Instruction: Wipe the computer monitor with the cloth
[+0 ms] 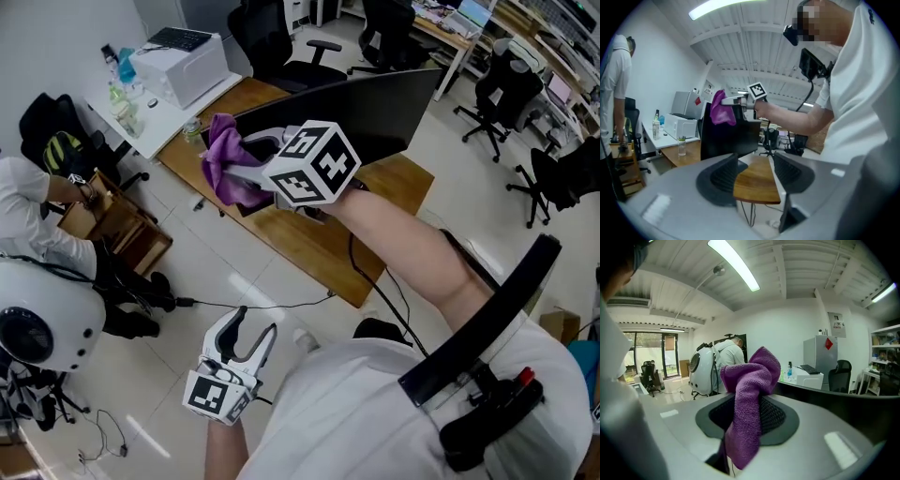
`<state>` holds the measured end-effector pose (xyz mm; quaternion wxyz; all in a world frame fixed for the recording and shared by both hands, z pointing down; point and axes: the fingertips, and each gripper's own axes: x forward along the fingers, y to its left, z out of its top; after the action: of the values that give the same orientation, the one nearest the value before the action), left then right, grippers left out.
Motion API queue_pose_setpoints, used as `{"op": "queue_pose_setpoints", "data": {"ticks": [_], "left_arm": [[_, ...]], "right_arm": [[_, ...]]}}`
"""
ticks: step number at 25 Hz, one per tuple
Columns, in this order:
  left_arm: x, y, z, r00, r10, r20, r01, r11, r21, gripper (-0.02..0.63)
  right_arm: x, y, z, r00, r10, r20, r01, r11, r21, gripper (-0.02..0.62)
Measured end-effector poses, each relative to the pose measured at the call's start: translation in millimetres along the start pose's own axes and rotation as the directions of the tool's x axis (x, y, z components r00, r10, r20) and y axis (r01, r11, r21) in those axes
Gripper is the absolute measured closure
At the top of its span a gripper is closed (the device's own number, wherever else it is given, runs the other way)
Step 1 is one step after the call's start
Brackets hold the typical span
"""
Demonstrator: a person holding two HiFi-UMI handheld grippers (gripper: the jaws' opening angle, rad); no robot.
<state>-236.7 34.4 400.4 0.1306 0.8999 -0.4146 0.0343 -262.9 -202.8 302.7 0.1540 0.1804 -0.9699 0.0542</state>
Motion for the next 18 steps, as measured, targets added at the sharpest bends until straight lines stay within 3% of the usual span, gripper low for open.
{"op": "queue_pose_setpoints", "data": {"ticks": [6, 10, 18], "left_arm": [[28.5, -26.5, 13.4, 1.000, -0.012, 0.015, 0.011, 0.999, 0.045, 0.345], [47.3, -58.2, 16.9, 1.000, -0.018, 0.004, 0.017, 0.997, 0.073, 0.345], [86.3, -113.5, 38.4, 0.999, 0.016, 0.033, -0.019, 0.994, 0.106, 0.345]], "right_arm": [[-103.8, -2.4, -52.9, 0.995, -0.100, 0.031, 0.101, 0.995, -0.026, 0.465], [-188.3, -1.0, -108.2, 0.982, -0.185, 0.025, 0.184, 0.982, 0.027, 0.465], [-355.6, -10.1, -169.2, 0.922, -0.385, 0.043, 0.381, 0.922, 0.069, 0.465]]}}
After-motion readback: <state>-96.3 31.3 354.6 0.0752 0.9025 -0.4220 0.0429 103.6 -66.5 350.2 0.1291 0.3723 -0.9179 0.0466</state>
